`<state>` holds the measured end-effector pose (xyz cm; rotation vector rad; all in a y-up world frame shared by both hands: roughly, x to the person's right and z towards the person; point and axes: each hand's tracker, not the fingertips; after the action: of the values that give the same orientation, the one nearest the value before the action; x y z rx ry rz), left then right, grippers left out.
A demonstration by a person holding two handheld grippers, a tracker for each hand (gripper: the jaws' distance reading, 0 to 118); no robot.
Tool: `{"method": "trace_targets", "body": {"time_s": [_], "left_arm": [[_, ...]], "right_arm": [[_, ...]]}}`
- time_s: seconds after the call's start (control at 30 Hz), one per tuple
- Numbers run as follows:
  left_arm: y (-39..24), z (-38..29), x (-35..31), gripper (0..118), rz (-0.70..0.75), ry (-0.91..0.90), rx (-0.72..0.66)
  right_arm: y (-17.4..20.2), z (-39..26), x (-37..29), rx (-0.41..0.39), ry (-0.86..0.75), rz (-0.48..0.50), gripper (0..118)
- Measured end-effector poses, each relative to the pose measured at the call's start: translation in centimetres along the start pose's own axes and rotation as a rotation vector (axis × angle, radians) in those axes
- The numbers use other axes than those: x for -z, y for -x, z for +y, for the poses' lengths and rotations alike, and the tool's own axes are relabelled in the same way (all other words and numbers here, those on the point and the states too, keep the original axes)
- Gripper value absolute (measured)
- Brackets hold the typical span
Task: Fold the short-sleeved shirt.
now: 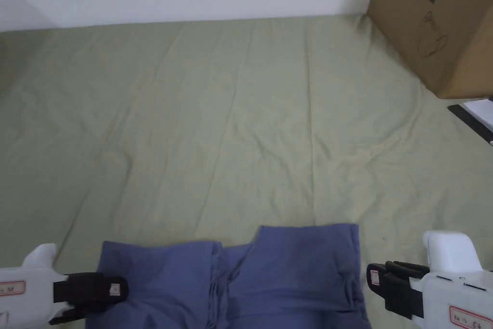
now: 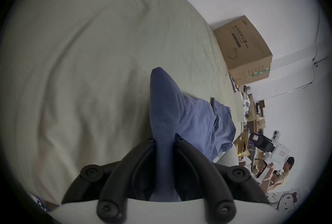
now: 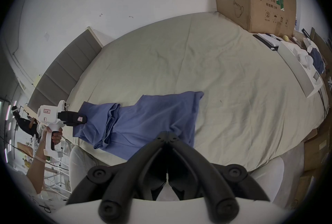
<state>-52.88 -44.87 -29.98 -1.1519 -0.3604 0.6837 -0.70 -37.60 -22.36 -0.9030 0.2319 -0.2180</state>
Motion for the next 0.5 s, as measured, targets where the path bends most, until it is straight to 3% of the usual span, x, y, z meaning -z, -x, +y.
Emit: {"method": "trace_targets", "body": {"time_s": [0.27,0.5], "left_arm": [[-5.1,-0.4,-0.9,9,0.13,-0.006,-0.002],[-12.2,-0.3,-0.6,9,0.106,-0.021,-0.014]], "right_arm": [[1.2,0.1,0.1,-0.043,-0.039,0.043,0],[1.1,-0.2,-1.8,-0.148,-0.166,-0.043,0]]}}
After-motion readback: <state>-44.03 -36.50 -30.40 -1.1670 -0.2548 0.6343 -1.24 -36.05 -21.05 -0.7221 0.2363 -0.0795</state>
